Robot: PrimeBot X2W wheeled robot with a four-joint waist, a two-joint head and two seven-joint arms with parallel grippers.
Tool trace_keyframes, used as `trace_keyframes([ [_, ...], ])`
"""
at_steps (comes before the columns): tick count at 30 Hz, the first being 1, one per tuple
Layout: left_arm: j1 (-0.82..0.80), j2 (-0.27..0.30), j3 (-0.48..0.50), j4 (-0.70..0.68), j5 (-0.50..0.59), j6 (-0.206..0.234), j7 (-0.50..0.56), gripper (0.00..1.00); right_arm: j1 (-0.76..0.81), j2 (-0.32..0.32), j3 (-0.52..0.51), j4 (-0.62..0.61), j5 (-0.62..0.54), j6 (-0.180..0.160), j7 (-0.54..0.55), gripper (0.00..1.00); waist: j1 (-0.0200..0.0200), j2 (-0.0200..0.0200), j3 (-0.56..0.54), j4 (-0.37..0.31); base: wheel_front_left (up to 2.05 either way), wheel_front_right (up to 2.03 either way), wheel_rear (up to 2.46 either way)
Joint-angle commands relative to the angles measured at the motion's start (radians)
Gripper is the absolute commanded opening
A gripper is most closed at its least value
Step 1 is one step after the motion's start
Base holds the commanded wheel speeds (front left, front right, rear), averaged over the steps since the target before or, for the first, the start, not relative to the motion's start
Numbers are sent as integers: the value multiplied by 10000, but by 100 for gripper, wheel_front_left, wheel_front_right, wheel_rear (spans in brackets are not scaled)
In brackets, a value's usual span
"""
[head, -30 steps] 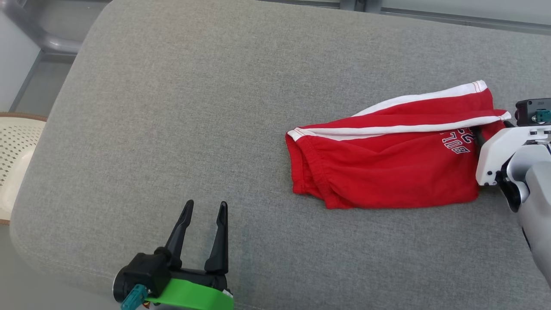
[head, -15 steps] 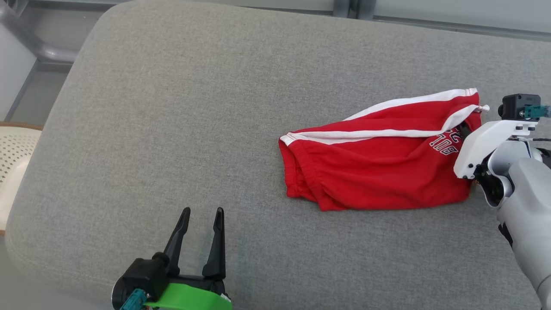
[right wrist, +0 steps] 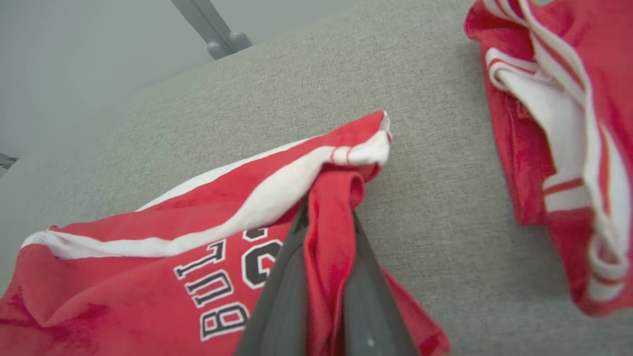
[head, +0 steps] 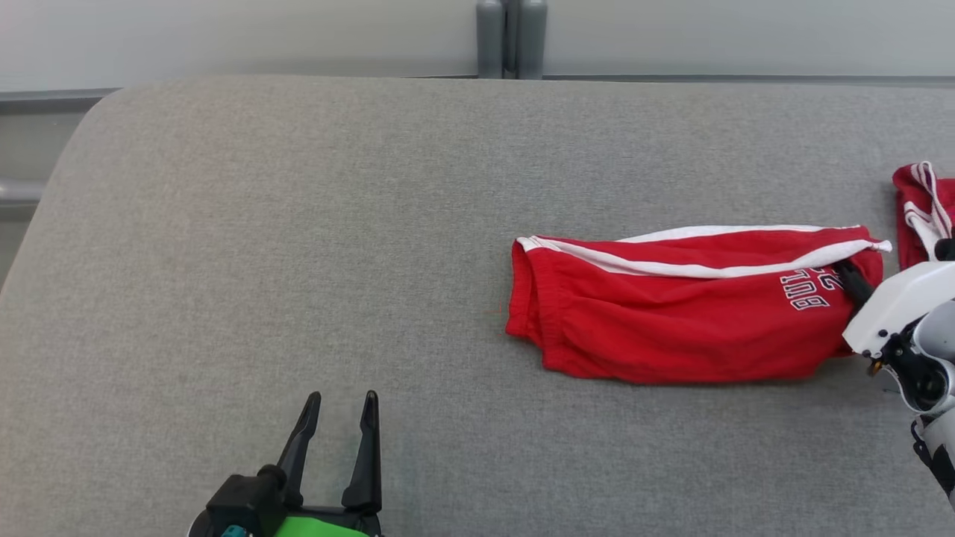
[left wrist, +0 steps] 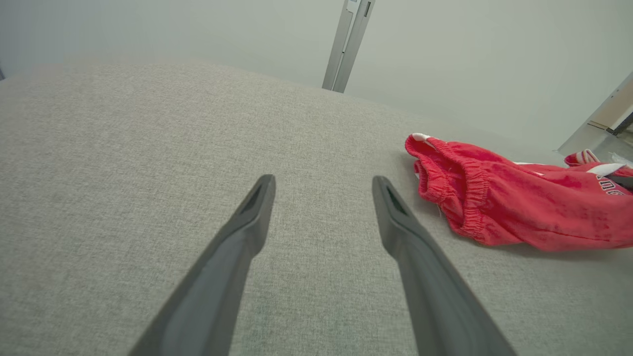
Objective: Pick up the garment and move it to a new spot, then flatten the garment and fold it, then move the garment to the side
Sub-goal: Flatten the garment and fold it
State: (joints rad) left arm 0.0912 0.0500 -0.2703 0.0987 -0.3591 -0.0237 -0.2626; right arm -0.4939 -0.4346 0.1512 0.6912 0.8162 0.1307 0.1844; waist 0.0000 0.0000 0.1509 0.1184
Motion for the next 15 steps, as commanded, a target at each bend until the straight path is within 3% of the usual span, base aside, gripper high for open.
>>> trace_keyframes([
  [1,-13,20,15,2,71,-32,-22,100,107,-48,-145,-73,5,-5,-54,0,0,0,-84,-255,0,0,0],
  [7,-87,20,-71,61,-38,-45,-22,100,-32,-7,-935,-370,-569,-5,84,0,0,0,-50,-173,0,0,0],
  [15,-117,20,-316,48,-330,69,-22,100,206,1574,-794,-2482,-1732,-3,1731,0,0,0,74,73,0,0,0],
])
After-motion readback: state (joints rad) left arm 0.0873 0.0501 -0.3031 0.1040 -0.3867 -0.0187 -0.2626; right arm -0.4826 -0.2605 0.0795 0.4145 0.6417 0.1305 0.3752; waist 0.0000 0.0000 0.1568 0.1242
